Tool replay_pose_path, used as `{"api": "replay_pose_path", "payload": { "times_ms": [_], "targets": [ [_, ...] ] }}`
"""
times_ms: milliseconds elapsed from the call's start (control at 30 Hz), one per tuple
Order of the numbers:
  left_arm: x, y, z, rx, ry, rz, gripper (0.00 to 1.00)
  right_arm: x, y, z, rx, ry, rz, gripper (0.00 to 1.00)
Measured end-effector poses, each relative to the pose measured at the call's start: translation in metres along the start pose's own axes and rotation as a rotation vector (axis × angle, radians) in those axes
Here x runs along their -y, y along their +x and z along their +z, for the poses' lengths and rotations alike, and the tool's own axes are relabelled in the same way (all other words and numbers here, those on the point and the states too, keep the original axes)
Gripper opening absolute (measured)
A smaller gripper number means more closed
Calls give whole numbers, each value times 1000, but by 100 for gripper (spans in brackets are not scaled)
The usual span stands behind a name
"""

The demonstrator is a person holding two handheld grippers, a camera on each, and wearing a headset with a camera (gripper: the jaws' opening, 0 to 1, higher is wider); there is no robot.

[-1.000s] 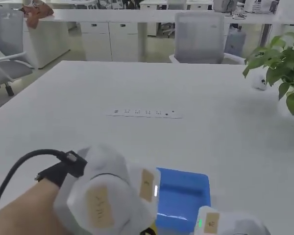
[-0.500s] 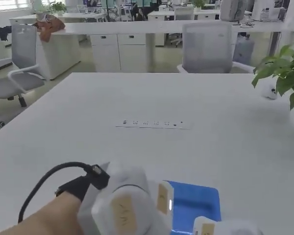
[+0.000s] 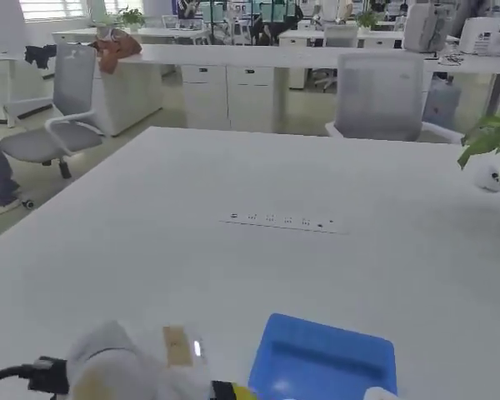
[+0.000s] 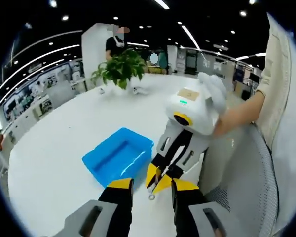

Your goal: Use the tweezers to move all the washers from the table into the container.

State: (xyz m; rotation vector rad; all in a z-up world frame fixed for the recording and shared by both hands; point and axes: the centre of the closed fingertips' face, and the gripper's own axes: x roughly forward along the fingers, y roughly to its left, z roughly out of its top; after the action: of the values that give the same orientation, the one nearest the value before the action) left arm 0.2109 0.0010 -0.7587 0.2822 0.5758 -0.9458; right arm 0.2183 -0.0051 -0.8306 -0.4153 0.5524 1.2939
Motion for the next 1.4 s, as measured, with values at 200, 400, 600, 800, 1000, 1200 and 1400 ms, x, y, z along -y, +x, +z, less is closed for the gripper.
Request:
{"api": "replay_pose_path", "payload": {
  "times_ms": [200, 400, 600, 800, 1000, 1200, 1400],
  "targets": [
    [-20, -19, -13, 139, -184, 181, 47, -3, -1, 0, 21, -26, -8, 2],
    [-35, -29, -27, 182, -221, 311, 71, 1, -6, -3, 33, -12, -32, 2],
    [-42, -32, -22, 260, -244, 377, 82, 7, -11, -6, 39, 67, -43, 2],
    [-45, -32, -20, 307, -285, 373, 91, 8, -13, -7, 43, 130, -29, 2],
    [-45, -31, -15, 339, -293, 366, 94, 13, -26, 5, 98, 185, -38, 2],
    [-36, -21, -20, 275, -239, 337, 93, 23, -43, 18, 130, 214, -55, 2],
    [-38, -25, -20, 284, -246, 345, 92, 35, -60, 31, 151, 212, -90, 2]
  ]
}}
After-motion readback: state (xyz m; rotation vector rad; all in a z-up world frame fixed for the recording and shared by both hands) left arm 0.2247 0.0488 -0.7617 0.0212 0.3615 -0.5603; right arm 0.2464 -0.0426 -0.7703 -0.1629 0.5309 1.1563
